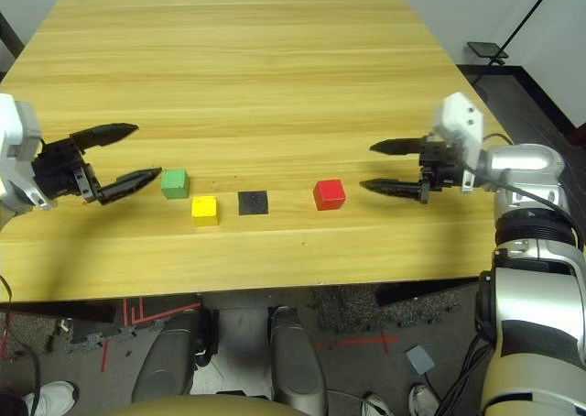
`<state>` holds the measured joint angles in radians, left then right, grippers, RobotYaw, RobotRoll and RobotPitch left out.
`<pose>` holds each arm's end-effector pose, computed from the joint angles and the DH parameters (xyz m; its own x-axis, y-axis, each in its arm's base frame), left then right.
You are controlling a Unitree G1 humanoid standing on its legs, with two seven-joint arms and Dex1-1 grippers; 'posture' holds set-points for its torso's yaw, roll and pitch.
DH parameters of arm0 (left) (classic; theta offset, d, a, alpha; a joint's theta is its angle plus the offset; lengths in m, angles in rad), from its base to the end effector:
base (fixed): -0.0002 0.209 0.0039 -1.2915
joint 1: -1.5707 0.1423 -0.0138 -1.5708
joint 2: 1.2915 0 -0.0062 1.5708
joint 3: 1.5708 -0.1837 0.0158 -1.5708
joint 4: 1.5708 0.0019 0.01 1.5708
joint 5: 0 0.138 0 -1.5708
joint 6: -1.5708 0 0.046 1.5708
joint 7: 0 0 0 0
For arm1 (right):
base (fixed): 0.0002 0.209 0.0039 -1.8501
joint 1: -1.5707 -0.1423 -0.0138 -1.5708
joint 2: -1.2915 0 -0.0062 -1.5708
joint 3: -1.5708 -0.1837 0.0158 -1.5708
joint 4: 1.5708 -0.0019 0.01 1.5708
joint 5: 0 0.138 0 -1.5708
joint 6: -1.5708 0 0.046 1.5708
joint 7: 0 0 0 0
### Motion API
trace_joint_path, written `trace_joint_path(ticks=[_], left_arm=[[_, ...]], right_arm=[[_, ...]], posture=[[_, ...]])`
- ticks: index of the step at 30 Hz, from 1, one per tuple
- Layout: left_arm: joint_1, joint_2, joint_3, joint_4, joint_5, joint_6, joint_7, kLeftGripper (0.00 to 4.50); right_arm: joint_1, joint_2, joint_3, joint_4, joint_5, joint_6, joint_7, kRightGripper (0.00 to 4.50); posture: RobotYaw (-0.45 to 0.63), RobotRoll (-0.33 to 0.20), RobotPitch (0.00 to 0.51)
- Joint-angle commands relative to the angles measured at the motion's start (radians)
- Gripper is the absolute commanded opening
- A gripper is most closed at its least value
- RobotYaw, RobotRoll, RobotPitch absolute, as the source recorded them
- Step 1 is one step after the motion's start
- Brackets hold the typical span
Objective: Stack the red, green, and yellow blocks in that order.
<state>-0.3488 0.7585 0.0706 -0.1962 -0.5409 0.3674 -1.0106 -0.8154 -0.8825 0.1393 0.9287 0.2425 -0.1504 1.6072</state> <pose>0.2447 0.2475 0.1936 0.4750 -0.8722 -0.1170 0.8604 0.4324 0.2697 0.3003 -0.3429 0.1918 0.3256 0.7990 -0.5056 -0.9455 0.2801 -0.1662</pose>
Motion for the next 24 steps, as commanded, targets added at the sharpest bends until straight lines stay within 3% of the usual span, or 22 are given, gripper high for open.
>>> trace_joint_path(ticks=[1, 10, 21, 24], left_arm=[[-0.023, -0.019, -0.050, 0.040, 0.046, -0.022, -0.022, 4.49], [-0.012, -0.062, -0.090, 0.038, 0.099, -0.039, -0.009, 4.49], [-0.005, -0.081, -0.093, 0.013, 0.134, -0.035, 0.009, 4.49], [-0.008, -0.075, -0.090, 0.008, 0.135, -0.030, 0.005, 4.50]], right_arm=[[-0.024, -0.022, 0.121, -0.024, 0.042, -0.022, 0.007, 4.50], [-0.124, 0.051, 0.255, 0.086, -0.012, -0.117, 0.007, 4.50], [-0.180, 0.144, 0.257, 0.207, -0.138, -0.171, 0.007, 4.50], [-0.189, 0.156, 0.240, 0.229, -0.180, -0.184, 0.006, 3.90]], posture=[[0.19, -0.106, 0.136], [0.24, -0.116, 0.131], [0.29, -0.120, 0.138], [0.30, -0.118, 0.139]])
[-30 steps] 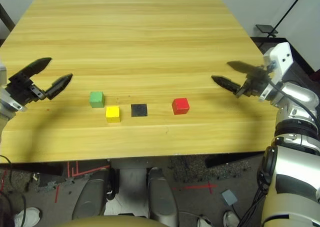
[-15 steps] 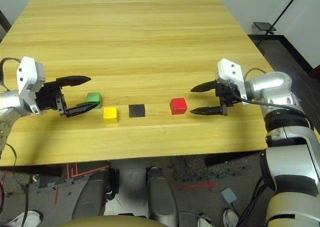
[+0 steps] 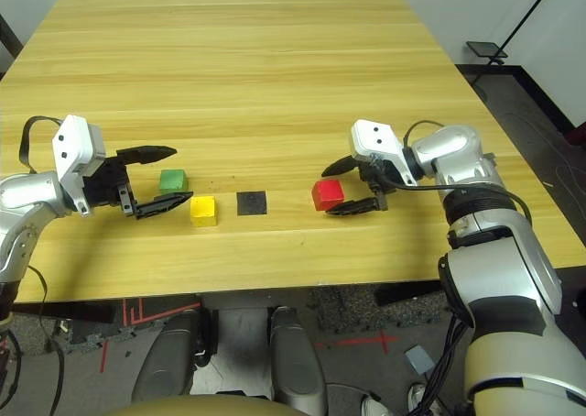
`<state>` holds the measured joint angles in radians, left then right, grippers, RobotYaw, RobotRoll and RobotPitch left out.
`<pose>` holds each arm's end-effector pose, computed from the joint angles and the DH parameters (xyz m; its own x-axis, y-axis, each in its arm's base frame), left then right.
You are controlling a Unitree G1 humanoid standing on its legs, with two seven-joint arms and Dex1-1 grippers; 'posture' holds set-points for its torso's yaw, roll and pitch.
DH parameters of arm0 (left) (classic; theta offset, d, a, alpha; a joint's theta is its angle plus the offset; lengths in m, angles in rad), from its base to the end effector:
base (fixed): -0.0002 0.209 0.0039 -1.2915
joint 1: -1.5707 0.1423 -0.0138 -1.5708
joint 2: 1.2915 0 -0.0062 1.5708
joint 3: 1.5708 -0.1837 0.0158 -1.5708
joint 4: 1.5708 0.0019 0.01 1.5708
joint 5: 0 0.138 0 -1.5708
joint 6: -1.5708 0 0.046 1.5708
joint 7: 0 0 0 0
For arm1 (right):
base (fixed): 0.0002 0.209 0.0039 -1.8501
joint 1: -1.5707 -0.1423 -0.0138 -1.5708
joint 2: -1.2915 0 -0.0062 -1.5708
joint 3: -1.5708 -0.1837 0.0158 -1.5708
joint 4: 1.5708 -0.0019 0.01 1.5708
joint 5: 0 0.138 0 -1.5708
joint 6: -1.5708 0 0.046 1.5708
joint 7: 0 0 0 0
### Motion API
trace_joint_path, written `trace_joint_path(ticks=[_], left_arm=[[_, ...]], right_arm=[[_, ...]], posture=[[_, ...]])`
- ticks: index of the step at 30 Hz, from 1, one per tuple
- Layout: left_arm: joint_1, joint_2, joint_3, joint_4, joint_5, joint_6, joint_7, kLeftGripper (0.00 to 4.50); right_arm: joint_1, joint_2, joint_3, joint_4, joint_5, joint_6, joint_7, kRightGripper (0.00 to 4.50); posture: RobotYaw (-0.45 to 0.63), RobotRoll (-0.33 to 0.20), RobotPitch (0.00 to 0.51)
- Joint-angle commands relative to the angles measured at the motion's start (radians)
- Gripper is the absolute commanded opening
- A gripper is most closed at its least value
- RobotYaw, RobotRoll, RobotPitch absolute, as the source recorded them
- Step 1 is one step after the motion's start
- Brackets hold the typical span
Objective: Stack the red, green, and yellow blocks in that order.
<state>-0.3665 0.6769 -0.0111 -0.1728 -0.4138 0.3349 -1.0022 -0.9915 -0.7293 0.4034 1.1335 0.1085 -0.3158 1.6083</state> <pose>0.2524 0.2278 0.1773 0.4616 -0.8720 -0.1628 0.8676 0.4055 0.2880 0.3364 -0.2872 0.1772 0.1107 0.7204 -0.6847 -0.9922 0.0402 -0.1182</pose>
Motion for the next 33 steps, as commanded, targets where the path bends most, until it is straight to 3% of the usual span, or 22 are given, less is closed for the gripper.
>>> trace_joint_path(ticks=[1, 5, 6, 18, 33], left_arm=[[0.008, 0.009, -0.007, -0.016, 0.009, 0.004, -0.005, 4.50], [-0.006, 0.015, -0.005, -0.020, 0.010, 0.012, -0.007, 4.50], [-0.010, 0.017, -0.005, -0.022, 0.009, 0.016, -0.007, 4.50], [-0.049, 0.014, -0.011, -0.021, 0.017, 0.038, 0.007, 4.50], [0.015, 0.026, 0.035, -0.092, 0.010, 0.064, 0.078, 4.50]], right_arm=[[-0.016, 0.008, -0.033, 0.030, -0.056, -0.020, 0.001, 3.58], [-0.037, 0.044, -0.080, 0.031, -0.072, 0.009, -0.008, 2.21], [-0.042, 0.056, -0.094, 0.022, -0.069, 0.018, -0.005, 2.06], [-0.013, 0.193, -0.082, -0.285, -0.064, 0.291, 0.003, 2.06], [-0.016, 0.303, -0.059, -0.262, -0.150, 0.312, -0.079, 2.06]], posture=[[0.31, -0.117, 0.137], [0.31, -0.113, 0.138], [0.32, -0.112, 0.138], [0.34, -0.128, 0.137], [0.42, -0.135, 0.150]])
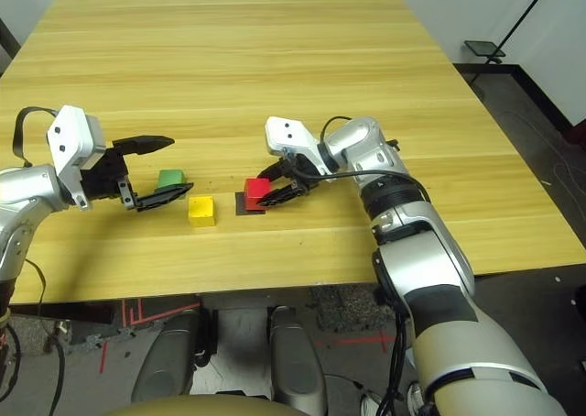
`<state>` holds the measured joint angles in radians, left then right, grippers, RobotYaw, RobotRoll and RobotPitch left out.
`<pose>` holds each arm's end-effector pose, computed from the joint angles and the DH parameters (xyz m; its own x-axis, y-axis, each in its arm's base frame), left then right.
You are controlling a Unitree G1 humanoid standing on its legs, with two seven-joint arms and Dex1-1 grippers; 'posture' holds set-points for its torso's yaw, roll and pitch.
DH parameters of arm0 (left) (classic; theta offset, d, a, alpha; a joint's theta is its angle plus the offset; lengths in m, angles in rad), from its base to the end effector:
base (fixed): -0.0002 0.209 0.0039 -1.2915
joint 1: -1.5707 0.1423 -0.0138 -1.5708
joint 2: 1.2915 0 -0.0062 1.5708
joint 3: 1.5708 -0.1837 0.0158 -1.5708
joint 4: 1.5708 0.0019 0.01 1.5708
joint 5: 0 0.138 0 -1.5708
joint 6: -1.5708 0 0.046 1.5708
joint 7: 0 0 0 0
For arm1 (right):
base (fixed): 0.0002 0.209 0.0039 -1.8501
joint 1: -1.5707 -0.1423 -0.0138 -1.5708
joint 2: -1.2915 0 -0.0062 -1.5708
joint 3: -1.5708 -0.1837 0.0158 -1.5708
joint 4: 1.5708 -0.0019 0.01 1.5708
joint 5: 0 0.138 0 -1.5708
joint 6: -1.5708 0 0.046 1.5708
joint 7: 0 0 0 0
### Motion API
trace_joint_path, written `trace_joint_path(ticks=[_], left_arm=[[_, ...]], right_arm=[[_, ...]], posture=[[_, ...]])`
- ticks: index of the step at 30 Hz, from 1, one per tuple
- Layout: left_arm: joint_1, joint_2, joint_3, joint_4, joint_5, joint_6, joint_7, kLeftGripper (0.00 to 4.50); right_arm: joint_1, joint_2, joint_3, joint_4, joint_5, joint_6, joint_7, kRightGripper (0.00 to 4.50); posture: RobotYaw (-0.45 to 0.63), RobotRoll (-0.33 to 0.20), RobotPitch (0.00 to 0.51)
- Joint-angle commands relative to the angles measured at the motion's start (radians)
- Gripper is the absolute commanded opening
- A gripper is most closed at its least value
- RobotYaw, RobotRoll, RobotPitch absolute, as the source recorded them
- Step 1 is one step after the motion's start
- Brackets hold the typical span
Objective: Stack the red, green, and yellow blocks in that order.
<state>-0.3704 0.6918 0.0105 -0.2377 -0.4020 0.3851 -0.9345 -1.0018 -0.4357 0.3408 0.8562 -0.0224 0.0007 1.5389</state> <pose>0.2477 0.2265 0.1885 0.5239 -0.8375 -0.1552 0.8261 0.4553 0.3321 0.3599 -0.1756 0.1732 -0.0221 0.7855 -0.6185 -0.9914 -0.0972 -0.0880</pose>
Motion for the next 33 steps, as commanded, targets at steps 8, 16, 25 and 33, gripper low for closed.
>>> trace_joint_path(ticks=[8, 16, 25, 33], left_arm=[[0.040, 0.020, 0.016, -0.037, 0.003, 0.018, 0.021, 4.50], [-0.031, 0.071, -0.038, 0.073, 0.080, -0.032, -0.043, 4.50], [-0.224, 0.085, -0.158, 0.350, 0.203, -0.223, -0.223, 4.50], [-0.319, 0.043, -0.247, 0.603, 0.293, -0.344, -0.343, 4.50]], right_arm=[[-0.001, 0.021, 0.004, 0.033, -0.027, -0.030, 0.007, 2.06], [-0.019, -0.046, 0.022, 0.033, 0.175, -0.092, 0.076, 4.47], [-0.058, -0.278, 0.097, -0.078, 0.463, -0.019, 0.076, 4.47], [0.012, -0.359, 0.064, -0.187, 0.530, 0.057, 0.076, 4.47]], posture=[[0.43, -0.136, 0.153], [0.41, -0.120, 0.146], [0.30, -0.098, 0.131], [0.23, -0.087, 0.123]])
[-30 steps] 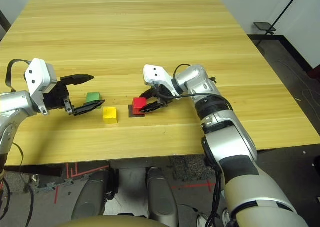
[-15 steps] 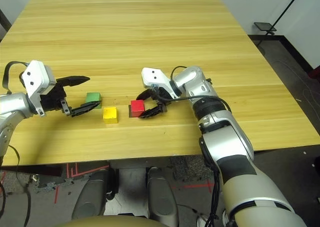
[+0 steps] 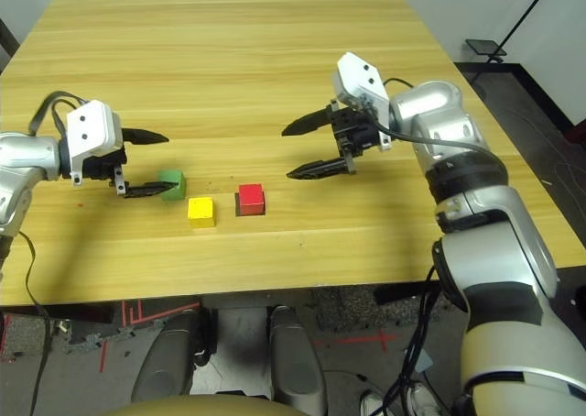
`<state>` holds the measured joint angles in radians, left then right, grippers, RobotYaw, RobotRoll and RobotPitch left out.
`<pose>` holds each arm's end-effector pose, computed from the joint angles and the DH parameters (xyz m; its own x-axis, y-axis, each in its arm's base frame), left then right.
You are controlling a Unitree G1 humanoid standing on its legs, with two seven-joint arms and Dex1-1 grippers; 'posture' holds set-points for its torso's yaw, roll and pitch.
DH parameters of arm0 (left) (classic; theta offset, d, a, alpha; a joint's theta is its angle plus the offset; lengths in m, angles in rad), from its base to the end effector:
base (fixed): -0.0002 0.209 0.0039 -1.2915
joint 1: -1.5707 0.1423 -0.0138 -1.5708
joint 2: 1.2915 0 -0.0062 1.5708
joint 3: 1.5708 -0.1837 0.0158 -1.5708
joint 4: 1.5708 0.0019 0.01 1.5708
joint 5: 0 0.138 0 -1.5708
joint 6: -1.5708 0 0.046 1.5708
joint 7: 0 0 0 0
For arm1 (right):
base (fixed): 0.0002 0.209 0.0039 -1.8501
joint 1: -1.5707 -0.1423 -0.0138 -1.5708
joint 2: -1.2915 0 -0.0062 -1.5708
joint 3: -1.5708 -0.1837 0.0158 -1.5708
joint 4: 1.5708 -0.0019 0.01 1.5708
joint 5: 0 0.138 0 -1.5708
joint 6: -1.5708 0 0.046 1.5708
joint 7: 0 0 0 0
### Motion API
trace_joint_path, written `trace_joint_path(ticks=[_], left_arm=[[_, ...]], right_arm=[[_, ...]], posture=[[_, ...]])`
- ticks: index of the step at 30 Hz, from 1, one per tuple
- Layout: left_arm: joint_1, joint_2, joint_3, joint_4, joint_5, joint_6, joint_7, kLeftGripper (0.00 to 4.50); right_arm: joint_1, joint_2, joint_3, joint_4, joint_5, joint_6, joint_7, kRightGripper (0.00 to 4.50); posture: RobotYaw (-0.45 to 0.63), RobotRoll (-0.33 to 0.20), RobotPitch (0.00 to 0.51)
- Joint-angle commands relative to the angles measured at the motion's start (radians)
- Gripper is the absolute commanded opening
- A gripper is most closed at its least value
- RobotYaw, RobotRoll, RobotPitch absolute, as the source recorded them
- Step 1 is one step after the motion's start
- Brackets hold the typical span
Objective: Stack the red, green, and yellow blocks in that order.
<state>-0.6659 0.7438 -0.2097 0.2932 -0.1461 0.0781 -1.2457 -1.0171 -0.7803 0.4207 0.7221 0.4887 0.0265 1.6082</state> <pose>0.3039 0.2403 0.1906 0.3705 -0.7885 -0.4909 0.9006 0.1757 0.3975 0.3417 -0.2513 0.2281 0.0405 0.9102 -0.4122 -0.9854 -0.0318 -0.1670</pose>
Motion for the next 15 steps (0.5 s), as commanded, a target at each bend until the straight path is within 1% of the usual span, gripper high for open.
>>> trace_joint_path(ticks=[1, 8, 14, 15], left_arm=[[-0.033, -0.012, -0.033, 0.098, 0.049, -0.044, -0.039, 4.50], [-0.109, -0.057, -0.045, 0.257, 0.105, -0.070, -0.044, 4.50], [-0.128, -0.079, -0.052, 0.322, 0.136, -0.074, -0.070, 4.50], [-0.128, -0.081, -0.052, 0.330, 0.141, -0.073, -0.073, 4.31]], right_arm=[[0.037, -0.016, -0.026, -0.068, 0.021, 0.042, 0.006, 4.47], [0.087, -0.001, -0.114, -0.150, -0.003, 0.112, 0.006, 4.47], [0.105, 0.021, -0.170, -0.183, -0.033, 0.154, 0.006, 4.47], [0.105, 0.025, -0.175, -0.183, -0.039, 0.157, 0.006, 4.49]], posture=[[0.22, -0.085, 0.123], [0.19, -0.074, 0.116], [0.19, -0.069, 0.116], [0.19, -0.069, 0.118]])
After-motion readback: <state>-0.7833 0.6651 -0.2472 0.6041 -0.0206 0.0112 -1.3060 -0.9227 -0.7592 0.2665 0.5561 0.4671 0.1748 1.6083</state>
